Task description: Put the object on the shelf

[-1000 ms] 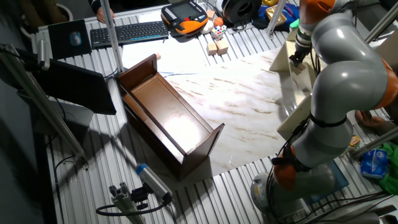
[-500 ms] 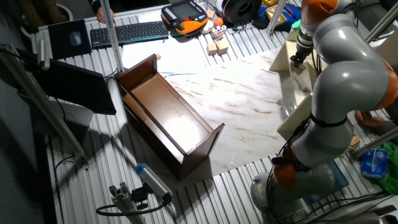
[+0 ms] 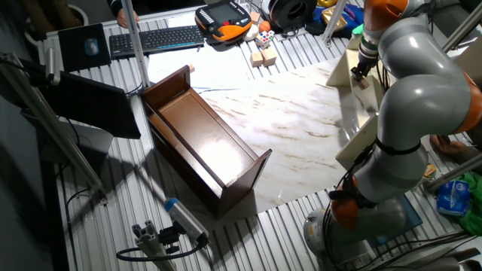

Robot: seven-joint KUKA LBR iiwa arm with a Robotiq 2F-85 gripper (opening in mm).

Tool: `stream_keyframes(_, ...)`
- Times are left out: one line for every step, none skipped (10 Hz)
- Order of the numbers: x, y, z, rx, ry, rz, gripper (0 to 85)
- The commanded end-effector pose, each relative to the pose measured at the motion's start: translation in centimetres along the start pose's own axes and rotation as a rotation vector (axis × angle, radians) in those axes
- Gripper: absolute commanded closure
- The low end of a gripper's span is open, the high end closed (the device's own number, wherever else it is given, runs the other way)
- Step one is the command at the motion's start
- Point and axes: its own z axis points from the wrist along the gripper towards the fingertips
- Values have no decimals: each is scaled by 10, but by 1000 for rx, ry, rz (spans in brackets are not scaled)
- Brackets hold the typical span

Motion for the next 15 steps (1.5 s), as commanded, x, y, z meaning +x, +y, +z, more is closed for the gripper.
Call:
stream_keyframes(-3, 3, -3, -6, 11, 8, 510)
stream_keyframes(-9, 12, -14, -21, 36, 30, 510)
stream_keyframes(-21, 29, -29, -52, 61, 72, 510)
stream_keyframes(-28, 46, -37, -66, 78, 104, 680)
stream_keyframes(-33, 62, -44, -78, 88, 135, 850)
stream_keyframes(-36, 74, -47, -130, 102, 172, 850)
stream_keyframes(-37, 86, -48, -174, 101, 224, 850)
stream_keyframes(-37, 97, -47, -191, 99, 274, 850)
stream_keyframes(-37, 107, -47, -209, 106, 324, 850)
stream_keyframes(-39, 116, -48, -207, 117, 352, 850)
stream_keyframes(-39, 127, -47, -219, 119, 393, 850)
stream_keyframes(-39, 135, -44, -216, 119, 421, 850)
stream_keyframes(-38, 142, -40, -213, 116, 443, 850)
stream_keyframes(-37, 146, -38, -214, 113, 462, 850)
stream_keyframes(-36, 152, -36, -224, 115, 476, 850)
